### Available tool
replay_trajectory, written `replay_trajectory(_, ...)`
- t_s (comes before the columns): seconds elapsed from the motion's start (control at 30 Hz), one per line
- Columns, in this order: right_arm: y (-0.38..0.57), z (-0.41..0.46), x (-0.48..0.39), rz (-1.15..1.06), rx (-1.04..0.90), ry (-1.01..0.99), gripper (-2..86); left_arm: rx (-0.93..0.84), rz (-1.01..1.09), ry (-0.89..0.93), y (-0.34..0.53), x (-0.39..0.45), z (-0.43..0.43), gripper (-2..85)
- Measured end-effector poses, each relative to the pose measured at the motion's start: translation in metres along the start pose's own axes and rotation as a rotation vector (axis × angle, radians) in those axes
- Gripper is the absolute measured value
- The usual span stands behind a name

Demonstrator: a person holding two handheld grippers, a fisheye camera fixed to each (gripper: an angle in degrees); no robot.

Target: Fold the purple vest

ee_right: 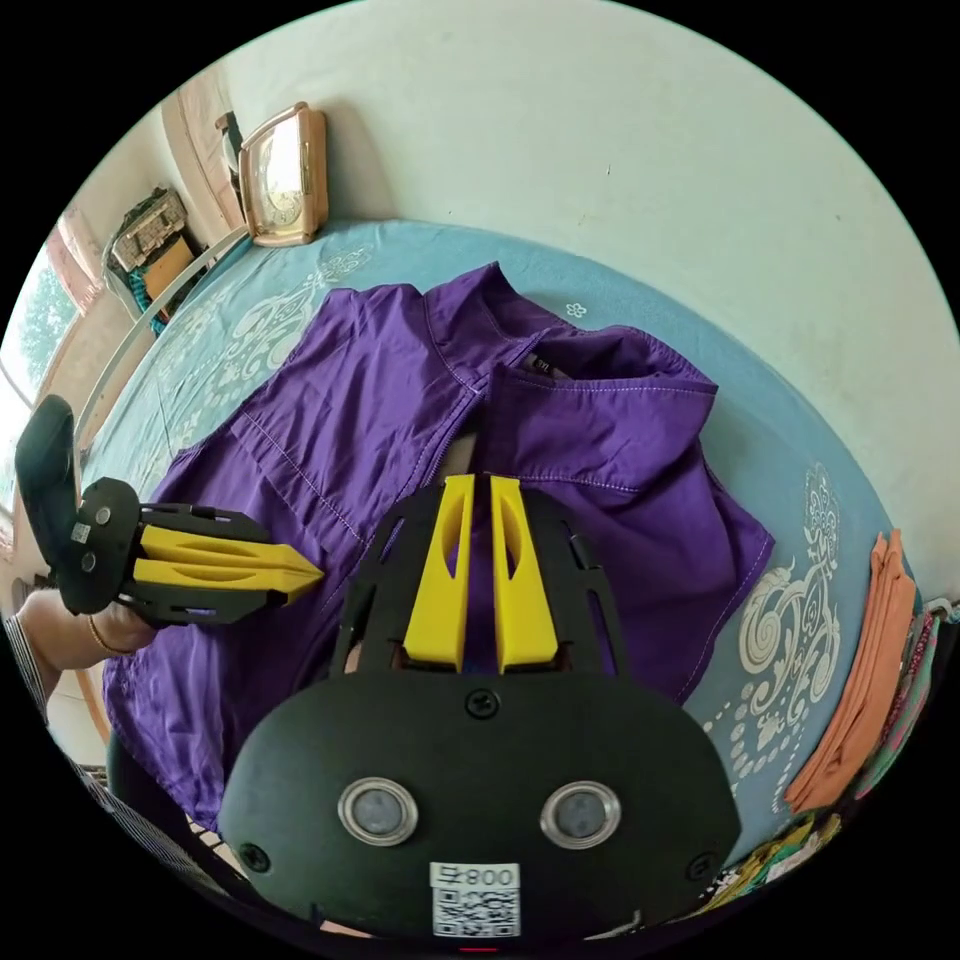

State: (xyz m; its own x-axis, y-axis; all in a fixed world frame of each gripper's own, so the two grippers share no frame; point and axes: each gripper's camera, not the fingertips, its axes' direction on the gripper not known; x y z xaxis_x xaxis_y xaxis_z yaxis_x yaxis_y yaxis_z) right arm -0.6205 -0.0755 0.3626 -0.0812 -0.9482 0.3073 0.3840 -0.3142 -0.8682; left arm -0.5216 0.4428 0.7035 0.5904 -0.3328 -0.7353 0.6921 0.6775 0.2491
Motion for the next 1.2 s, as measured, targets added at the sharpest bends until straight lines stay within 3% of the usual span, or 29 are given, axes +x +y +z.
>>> replay_trajectory(0.3,-0.003,-0.016,0.003,0.008,0.048,-0.117,1.8,0.085,-0.057,0.16,0.018,0.006,-0.012,0.4)
replay_trajectory(0.57,-0.012,-0.005,-0.013,-0.019,0.01,-0.016,1.7,0.054,-0.125,0.306,0.051,0.034,-0.015,2.3)
replay_trajectory(0.93,-0.006,-0.039,0.034,0.133,0.139,-0.235,0.7,0.042,-0.169,0.392,0.075,0.058,-0.029,2.6)
replay_trajectory(1.2,-0.016,-0.013,0.006,0.054,0.054,-0.086,7.4,0.055,-0.176,0.395,0.09,0.075,-0.054,2.1)
